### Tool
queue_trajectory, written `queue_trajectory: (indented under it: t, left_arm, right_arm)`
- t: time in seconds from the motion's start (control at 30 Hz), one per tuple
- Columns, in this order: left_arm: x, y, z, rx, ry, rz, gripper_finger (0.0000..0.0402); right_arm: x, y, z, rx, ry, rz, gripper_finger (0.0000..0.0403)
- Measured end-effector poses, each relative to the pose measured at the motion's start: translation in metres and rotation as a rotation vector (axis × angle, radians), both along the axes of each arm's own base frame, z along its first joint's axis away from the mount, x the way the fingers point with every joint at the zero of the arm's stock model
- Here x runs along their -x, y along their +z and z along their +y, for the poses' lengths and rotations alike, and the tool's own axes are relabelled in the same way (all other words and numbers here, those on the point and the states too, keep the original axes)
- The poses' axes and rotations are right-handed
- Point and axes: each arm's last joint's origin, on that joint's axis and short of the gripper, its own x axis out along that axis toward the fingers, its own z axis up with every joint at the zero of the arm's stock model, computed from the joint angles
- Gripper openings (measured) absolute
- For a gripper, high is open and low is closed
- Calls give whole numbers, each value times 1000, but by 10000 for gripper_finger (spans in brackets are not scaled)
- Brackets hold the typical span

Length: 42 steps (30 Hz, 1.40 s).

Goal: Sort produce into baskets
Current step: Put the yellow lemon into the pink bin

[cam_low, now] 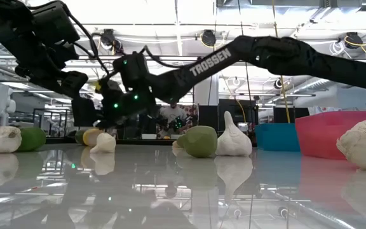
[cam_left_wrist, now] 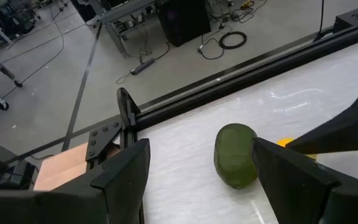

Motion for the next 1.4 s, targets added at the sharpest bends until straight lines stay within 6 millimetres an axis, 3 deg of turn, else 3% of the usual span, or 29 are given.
queue_trajectory:
  t: [0.13,0.57,0.73,0.97,1.07,1.17,1.4]
  left_arm:
    - [0,0,0,7,-4,-1,286]
    - [0,0,0,15,-24,20,286]
    - [-1,0,0,12,-35,40,286]
    - [0,0,0,10,-34,44,286]
    - [0,0,0,-5,-22,40,286]
    - [0,0,0,-6,-21,40,286]
    - [0,0,0,14,-36,43,286]
  right_arm:
    - [-2,-8,6,57,-29,-13,312]
    - [0,-5,5,21,-55,45,275]
    - [6,19,7,-25,-59,121,278]
    - [26,82,-3,-98,-110,200,278]
    - [33,94,-9,-121,-140,218,278]
    - [35,93,-15,-185,-178,191,278]
    - [22,45,-21,-262,-220,97,279]
